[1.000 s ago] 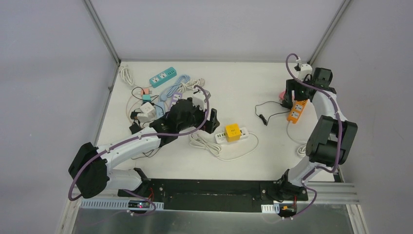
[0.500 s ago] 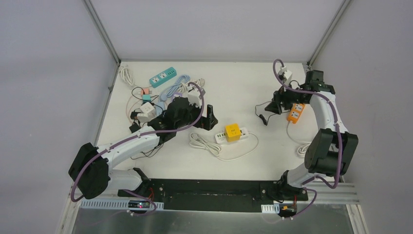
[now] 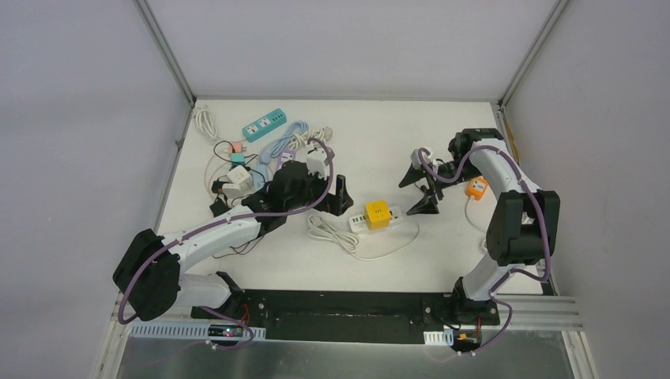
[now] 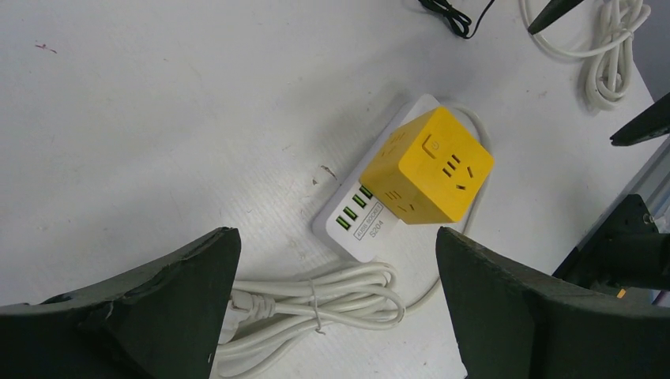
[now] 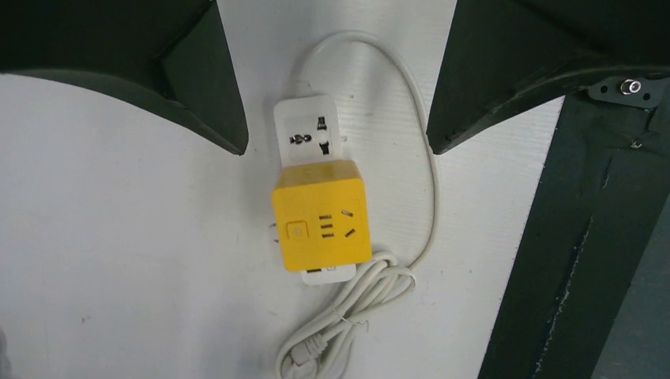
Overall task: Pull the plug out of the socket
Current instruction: Remove the plug from the socket.
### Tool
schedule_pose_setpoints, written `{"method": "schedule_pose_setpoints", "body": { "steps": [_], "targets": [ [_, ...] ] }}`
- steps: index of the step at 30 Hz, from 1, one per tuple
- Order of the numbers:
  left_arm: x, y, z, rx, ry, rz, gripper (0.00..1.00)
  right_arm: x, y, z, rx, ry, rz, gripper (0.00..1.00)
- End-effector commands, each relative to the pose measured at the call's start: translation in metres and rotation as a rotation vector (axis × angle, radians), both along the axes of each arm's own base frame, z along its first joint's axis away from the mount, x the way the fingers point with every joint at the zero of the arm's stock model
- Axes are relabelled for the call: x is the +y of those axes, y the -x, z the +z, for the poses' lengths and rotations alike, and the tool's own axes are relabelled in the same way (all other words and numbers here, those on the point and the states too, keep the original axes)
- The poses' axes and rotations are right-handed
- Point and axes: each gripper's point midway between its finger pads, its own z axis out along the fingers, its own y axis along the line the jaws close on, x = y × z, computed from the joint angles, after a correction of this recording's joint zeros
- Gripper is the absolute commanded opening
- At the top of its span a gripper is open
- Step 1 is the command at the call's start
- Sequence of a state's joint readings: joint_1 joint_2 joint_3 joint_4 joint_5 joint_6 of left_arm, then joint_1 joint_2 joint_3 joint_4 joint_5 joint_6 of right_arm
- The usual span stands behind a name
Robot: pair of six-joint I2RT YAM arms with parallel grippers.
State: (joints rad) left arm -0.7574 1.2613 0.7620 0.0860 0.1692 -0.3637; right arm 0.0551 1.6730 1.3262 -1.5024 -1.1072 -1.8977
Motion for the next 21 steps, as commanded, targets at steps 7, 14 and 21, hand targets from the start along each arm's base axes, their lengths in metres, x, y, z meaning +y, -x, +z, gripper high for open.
{"method": "schedule_pose_setpoints", "body": {
  "steps": [7, 14, 21],
  "targets": [
    [-0.005, 0.000, 0.000, 0.003, 0.036, -0.019, 0.95, 0.035, 0.008, -0.001, -0.074, 0.124, 0.051, 0.87],
    [0.000, -0.001, -0.004, 0.009, 0.029, 0.000, 0.95, 0.060, 0.011, -0.029, -0.141, 0.256, 0.088, 0.88],
    [0.003, 0.000, -0.012, 0.031, 0.021, 0.015, 0.95, 0.069, 0.005, -0.041, -0.182, 0.334, 0.079, 0.88]
  ]
}}
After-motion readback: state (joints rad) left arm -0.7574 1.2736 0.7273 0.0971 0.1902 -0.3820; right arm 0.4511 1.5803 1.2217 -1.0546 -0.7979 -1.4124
